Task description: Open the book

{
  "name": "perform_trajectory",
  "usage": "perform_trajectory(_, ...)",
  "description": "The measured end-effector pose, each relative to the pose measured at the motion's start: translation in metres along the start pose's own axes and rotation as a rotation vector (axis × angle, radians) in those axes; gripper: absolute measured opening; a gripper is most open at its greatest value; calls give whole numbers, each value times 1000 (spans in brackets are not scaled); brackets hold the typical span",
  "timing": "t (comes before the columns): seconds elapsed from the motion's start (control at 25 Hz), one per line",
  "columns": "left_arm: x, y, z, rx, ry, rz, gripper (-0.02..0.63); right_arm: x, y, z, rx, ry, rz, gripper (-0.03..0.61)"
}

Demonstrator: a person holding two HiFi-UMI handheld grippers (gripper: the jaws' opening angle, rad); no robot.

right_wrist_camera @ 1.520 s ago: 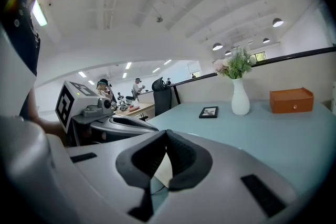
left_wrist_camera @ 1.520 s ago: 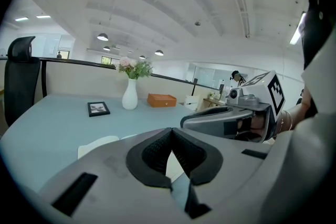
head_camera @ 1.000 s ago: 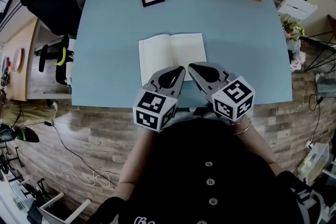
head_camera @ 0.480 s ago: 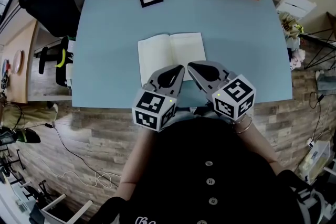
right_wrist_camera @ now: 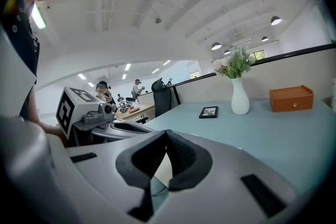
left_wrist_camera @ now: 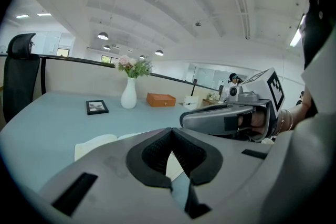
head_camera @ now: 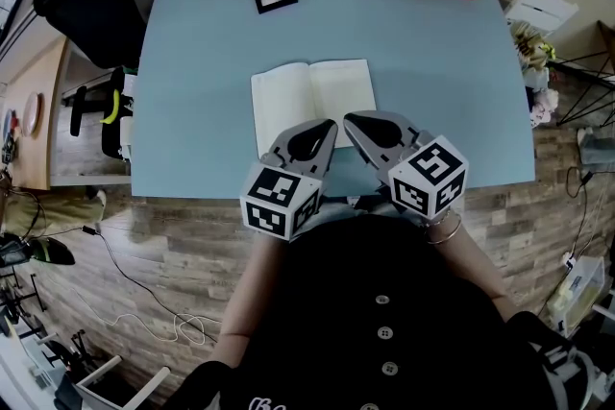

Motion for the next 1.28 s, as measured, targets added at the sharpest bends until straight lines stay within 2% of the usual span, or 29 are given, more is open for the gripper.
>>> perform_trajectory(1.28, 3, 2, 2, -4, -6, -14, 12, 2, -4, 6, 19, -17, -1, 2)
Point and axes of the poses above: the fingertips, and each gripper's own axes: y forward along the fingers, z to its right, x out of its underside, the point moved 9 cm from there along -y, backward along the fingers, and after that the axes turned 7 degrees about y, right-handed, at the moved point
